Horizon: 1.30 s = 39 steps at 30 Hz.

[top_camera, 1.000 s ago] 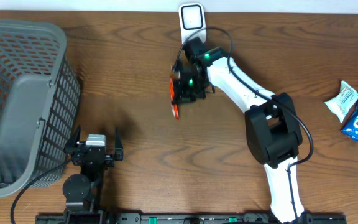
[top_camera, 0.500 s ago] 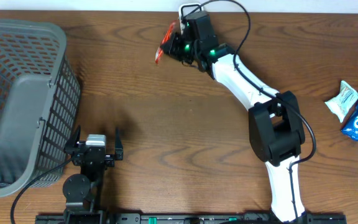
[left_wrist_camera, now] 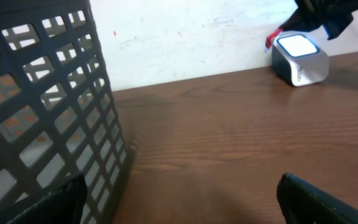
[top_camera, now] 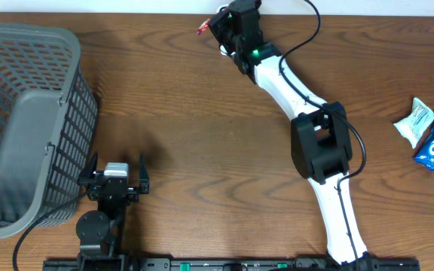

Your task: Scan the item barcode

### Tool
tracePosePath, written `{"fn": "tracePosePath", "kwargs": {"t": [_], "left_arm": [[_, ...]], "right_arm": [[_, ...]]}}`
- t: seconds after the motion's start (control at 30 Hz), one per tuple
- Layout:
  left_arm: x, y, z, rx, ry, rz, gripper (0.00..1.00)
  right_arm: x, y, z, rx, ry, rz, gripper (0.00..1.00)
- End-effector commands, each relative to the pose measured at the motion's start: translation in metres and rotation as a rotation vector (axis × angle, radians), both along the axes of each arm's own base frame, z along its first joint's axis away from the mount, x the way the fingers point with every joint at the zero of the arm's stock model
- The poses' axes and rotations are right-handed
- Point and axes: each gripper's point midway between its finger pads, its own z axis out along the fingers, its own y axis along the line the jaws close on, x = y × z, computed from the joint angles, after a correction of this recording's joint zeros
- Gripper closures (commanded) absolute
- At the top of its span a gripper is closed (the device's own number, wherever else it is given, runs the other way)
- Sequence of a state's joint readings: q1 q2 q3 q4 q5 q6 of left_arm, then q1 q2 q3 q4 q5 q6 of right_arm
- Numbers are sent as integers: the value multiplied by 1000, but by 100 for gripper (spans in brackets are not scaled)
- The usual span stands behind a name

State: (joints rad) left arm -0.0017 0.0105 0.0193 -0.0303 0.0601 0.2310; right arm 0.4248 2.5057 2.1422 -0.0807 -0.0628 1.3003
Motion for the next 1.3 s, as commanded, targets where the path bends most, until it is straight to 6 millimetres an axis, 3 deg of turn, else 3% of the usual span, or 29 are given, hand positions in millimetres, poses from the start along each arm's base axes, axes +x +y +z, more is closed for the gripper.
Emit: {"fn": "tracePosePath", "kwargs": {"t": [0.0, 0.17, 0.4, 0.67, 0.87, 1.0, 1.13, 1.27], "left_arm": [[-1, 1, -15, -12, 46, 6, 2], [-1, 1, -15, -12, 46, 6, 2], [-1, 1, -15, -12, 46, 6, 2], [-1, 1, -15, -12, 46, 6, 2], [-1, 1, -15, -12, 46, 6, 2], [-1, 1, -15, -12, 46, 6, 2], [-1, 1, -15, -12, 46, 6, 2], [-1, 1, -15, -12, 46, 6, 2]], "right_arm": [[11, -13, -12, 104, 84, -170, 98], [10, -15, -18, 124, 112, -184, 98], [-5, 0, -30, 209, 231, -172, 98], [-17, 11, -40, 188, 278, -148, 98], [-29, 6, -57, 118, 338, -140, 98], [-27, 7, -54, 67, 298, -98, 98], [-24, 15, -33, -51, 186, 36, 98], [-40, 14, -18, -231, 174, 211, 99]]}}
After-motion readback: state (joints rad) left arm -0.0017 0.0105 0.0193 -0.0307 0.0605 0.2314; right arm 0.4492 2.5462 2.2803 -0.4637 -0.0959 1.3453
